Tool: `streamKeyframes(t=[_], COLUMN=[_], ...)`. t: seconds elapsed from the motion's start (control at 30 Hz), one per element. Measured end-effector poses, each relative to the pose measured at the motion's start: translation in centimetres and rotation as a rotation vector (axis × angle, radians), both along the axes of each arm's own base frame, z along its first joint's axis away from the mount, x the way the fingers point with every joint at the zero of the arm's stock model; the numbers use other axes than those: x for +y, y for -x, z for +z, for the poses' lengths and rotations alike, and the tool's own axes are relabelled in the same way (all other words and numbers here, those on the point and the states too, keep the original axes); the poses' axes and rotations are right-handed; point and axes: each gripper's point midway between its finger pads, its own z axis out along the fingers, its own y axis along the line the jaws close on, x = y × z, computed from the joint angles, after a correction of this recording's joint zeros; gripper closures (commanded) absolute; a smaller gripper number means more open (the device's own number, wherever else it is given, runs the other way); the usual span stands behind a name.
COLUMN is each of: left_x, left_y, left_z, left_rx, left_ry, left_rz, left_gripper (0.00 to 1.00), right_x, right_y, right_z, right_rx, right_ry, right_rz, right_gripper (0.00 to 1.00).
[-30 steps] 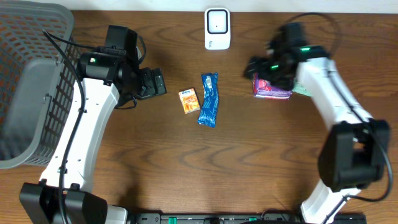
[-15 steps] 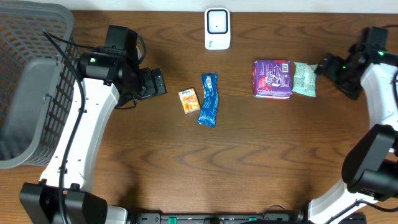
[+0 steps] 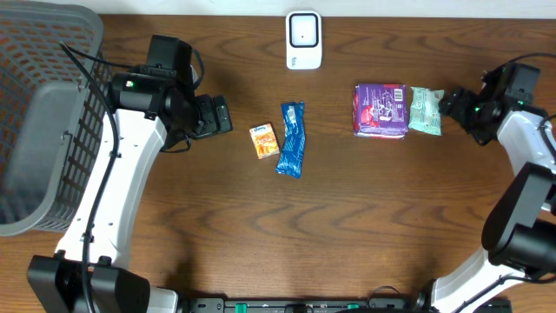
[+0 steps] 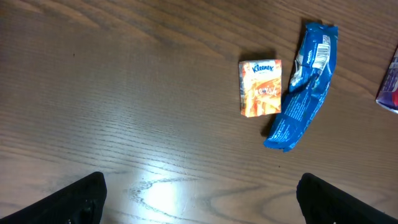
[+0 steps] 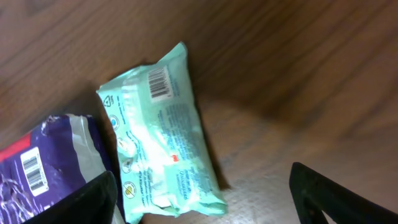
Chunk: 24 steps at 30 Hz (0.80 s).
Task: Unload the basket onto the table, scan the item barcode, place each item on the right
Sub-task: 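Grasp the green wipes pack with the right gripper and lift it to the scanner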
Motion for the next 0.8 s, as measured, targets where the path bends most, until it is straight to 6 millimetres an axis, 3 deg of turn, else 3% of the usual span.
streamKeyframes(t=[0.1, 0.23, 0.33, 0.43, 0.7, 0.8], left_x=[0.0, 0.0, 0.0, 0.0, 0.0, 0.0], left_y=[0.0, 0.0, 0.0, 0.0, 0.0, 0.0], left_z=[0.0, 0.0, 0.0, 0.0, 0.0, 0.0], left_rx=[0.000, 0.000, 0.000, 0.000, 0.000, 0.000], left_ry=[0.000, 0.000, 0.000, 0.000, 0.000, 0.000], left_rz=[0.000, 0.000, 0.000, 0.000, 0.000, 0.000], left_gripper=[0.02, 0.02, 0.02, 0.02, 0.02, 0.02], right_x=[0.8, 1.7, 1.9, 2.3, 2.7, 2.8], right_y=[0.3, 0.5, 0.0, -0.3, -0.3, 0.6], right_z=[-2.2, -4.7, -4.8, -5.3, -5.2, -4.9], right_rx=[0.029, 0.062, 0.040, 0.037, 0.041, 0.073], right_ry=[-0.045, -0.098, -0.116, -0.139, -0.177, -0.175], right_rz=[0.024, 0.047, 0.060, 0.075, 0.084, 0.080], right_gripper=[0.32, 0.34, 0.59, 0.99, 0.99, 0.99])
